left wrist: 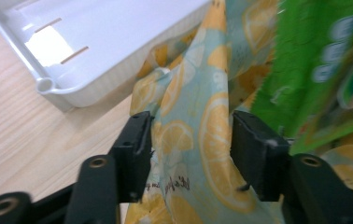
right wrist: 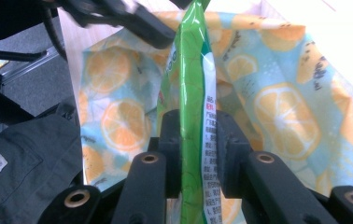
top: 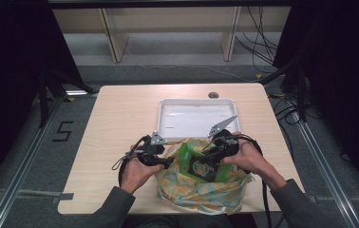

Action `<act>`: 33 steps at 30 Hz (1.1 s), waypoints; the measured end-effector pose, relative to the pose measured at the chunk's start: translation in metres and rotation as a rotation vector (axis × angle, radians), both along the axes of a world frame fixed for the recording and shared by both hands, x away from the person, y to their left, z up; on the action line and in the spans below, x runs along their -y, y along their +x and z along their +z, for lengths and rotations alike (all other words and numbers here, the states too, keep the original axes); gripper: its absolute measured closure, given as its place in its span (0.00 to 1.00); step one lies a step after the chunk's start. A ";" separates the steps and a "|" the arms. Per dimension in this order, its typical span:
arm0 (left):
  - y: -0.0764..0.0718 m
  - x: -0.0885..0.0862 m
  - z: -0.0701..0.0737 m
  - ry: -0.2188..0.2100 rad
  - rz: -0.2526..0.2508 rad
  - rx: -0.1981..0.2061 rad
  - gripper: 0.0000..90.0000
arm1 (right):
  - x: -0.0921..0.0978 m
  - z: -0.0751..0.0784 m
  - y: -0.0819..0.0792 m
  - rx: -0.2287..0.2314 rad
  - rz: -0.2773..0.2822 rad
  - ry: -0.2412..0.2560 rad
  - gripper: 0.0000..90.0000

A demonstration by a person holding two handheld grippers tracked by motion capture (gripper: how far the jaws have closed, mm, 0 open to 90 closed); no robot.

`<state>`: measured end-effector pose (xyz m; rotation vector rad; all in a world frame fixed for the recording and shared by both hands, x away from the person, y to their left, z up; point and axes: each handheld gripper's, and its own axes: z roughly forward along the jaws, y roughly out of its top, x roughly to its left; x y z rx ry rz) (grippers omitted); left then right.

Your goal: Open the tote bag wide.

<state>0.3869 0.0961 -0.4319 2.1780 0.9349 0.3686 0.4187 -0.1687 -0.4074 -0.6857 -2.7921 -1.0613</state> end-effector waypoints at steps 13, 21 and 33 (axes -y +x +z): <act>-0.034 -0.021 0.018 -0.060 -0.035 0.029 0.37 | 0.007 0.013 0.002 0.013 -0.023 0.053 0.85; -0.051 -0.036 0.015 -0.062 -0.014 0.039 0.30 | 0.011 0.024 0.005 0.041 -0.024 0.106 0.85; -0.070 -0.056 -0.008 0.000 -0.001 0.033 0.27 | 0.023 0.037 0.006 0.041 -0.074 0.140 0.85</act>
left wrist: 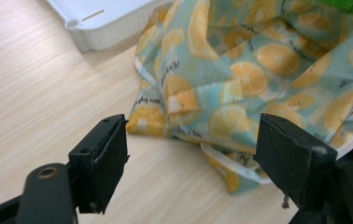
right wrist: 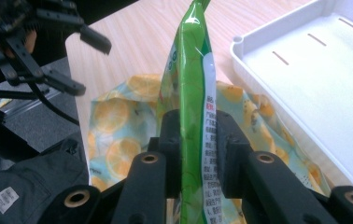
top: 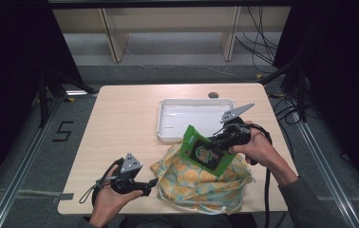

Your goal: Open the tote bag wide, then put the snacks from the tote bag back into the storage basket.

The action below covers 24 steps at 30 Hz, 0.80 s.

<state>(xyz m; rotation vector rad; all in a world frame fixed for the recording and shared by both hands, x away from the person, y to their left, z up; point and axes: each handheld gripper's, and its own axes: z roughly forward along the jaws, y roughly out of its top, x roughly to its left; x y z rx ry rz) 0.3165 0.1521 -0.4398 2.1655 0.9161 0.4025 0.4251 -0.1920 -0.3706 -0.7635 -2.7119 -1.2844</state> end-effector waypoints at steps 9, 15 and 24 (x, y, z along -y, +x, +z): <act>-0.008 -0.004 -0.003 -0.031 0.040 0.018 0.25 | 0.006 0.008 0.001 0.008 -0.012 0.032 0.85; -0.011 -0.008 -0.006 -0.007 0.045 0.024 0.25 | 0.009 0.017 0.004 0.029 -0.021 0.045 0.85; -0.012 -0.019 -0.007 0.029 0.050 0.031 0.25 | 0.011 0.021 0.012 0.045 -0.046 0.074 0.85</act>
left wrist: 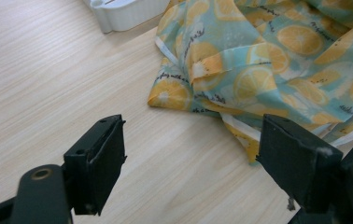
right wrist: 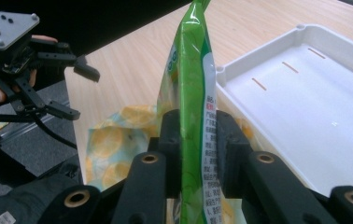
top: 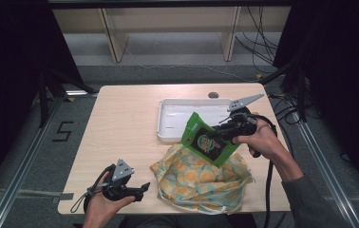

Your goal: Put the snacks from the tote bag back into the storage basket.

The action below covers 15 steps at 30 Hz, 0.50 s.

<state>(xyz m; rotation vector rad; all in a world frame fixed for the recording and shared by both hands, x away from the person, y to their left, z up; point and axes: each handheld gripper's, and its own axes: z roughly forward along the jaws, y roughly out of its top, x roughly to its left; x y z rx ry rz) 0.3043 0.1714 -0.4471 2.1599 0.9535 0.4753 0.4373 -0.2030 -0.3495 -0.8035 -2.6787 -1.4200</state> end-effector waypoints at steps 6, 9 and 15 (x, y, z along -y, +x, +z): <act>-0.002 0.000 -0.002 -0.005 -0.003 -0.002 0.25 | 0.006 0.006 0.007 -0.006 0.000 0.031 0.85; -0.002 0.000 -0.003 -0.021 0.009 -0.005 0.25 | 0.007 0.010 0.007 -0.019 -0.027 0.041 0.85; -0.004 -0.003 -0.005 0.005 0.009 -0.010 0.25 | 0.020 0.011 0.019 -0.007 -0.079 0.073 0.85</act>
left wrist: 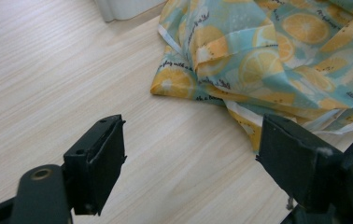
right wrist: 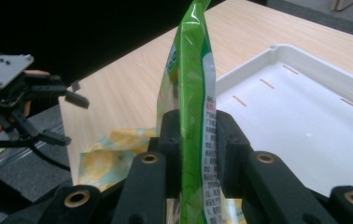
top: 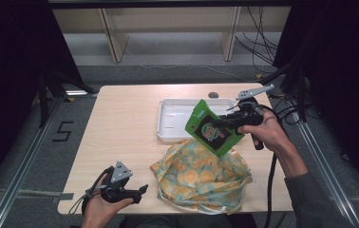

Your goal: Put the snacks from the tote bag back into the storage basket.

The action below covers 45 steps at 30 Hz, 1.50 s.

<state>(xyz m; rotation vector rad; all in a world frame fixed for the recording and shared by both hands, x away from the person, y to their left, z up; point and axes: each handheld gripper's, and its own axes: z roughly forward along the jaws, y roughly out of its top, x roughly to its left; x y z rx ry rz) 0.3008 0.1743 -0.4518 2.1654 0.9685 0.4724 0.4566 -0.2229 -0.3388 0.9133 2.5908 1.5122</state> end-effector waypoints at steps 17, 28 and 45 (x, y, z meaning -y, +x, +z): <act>-0.004 -0.003 -0.002 -0.014 0.020 -0.021 0.25 | 0.027 -0.006 0.037 -0.049 -0.174 0.040 0.85; -0.003 -0.002 -0.003 -0.011 0.022 0.007 0.25 | 0.033 -0.005 0.060 -0.059 -0.266 0.031 0.85; -0.008 -0.006 -0.002 -0.022 0.016 0.020 0.24 | 0.028 -0.025 0.104 -0.127 -0.442 -0.003 0.85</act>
